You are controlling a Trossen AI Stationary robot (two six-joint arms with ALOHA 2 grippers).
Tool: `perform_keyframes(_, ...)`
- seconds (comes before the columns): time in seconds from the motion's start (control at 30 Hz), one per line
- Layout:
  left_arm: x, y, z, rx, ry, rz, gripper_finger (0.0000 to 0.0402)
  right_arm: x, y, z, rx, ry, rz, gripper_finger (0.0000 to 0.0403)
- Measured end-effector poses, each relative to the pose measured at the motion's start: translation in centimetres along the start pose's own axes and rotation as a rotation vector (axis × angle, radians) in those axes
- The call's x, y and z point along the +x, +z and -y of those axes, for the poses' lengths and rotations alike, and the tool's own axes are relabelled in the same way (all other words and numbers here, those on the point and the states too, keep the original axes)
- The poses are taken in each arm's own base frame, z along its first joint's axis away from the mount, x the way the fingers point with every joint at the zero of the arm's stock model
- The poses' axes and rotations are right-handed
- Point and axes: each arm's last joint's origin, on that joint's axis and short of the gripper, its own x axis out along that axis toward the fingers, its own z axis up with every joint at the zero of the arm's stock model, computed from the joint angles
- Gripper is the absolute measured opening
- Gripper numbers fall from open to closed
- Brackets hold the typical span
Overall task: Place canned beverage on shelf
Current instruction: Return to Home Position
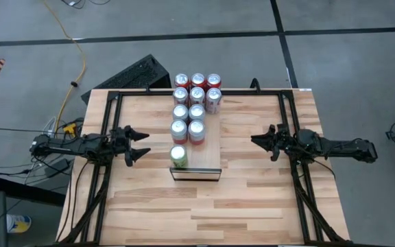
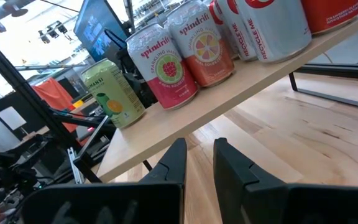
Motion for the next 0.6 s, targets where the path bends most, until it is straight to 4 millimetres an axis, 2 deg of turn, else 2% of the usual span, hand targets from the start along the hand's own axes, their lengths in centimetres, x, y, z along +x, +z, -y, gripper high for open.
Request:
perform_keyframes(0.37, 0.0, 0.2, 0.1, 0.046, -0.024, 0.012, 0.0363, 0.0, 0.0, 0.0, 0.0, -0.001, 0.0, 0.0063)
perform_keyframes(0.6, -0.1, 1.3, 0.7, 0.056, -0.111, 0.092, 0.0363, 0.0, 0.0, 0.0, 0.0, -0.002, 0.0, 0.0063)
